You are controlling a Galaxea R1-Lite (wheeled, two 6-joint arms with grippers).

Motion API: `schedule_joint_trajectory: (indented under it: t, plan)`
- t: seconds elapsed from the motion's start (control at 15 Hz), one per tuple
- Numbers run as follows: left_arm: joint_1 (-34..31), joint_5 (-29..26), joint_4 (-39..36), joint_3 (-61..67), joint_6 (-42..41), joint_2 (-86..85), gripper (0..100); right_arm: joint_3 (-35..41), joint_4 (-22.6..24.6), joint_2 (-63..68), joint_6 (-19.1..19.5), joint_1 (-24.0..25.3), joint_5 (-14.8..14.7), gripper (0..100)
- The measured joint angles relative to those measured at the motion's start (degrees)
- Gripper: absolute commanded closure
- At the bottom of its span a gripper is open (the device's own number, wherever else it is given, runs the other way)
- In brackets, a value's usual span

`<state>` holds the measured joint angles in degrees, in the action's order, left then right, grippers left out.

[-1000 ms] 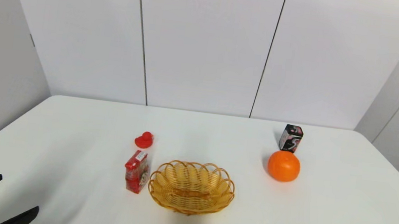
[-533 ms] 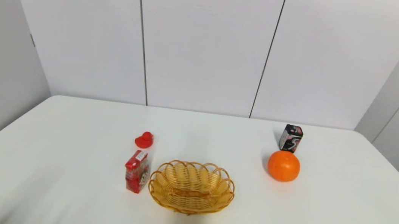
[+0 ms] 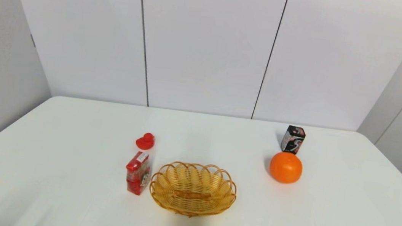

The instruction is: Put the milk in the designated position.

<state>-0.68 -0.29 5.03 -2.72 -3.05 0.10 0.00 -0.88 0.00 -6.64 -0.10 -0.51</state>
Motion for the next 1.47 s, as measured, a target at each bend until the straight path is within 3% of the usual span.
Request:
schedule_joint_trajectory:
  t: [0.87,1.33,1.47]
  plan:
    - [0.02,-1.74,-5.19,2.51,-5.71,-0.2,0,0.0,0.0,0.0,0.0,0.0,-0.01,0]
    - [0.02,-1.57,-5.08,2.69,-3.51,-0.2,0,0.0,0.0,0.0,0.0,0.0,-0.04,0]
    - [0.0,-0.65,-5.13,2.69,0.46,-0.2,0,0.0,0.0,0.0,0.01,0.0,-0.01,0]
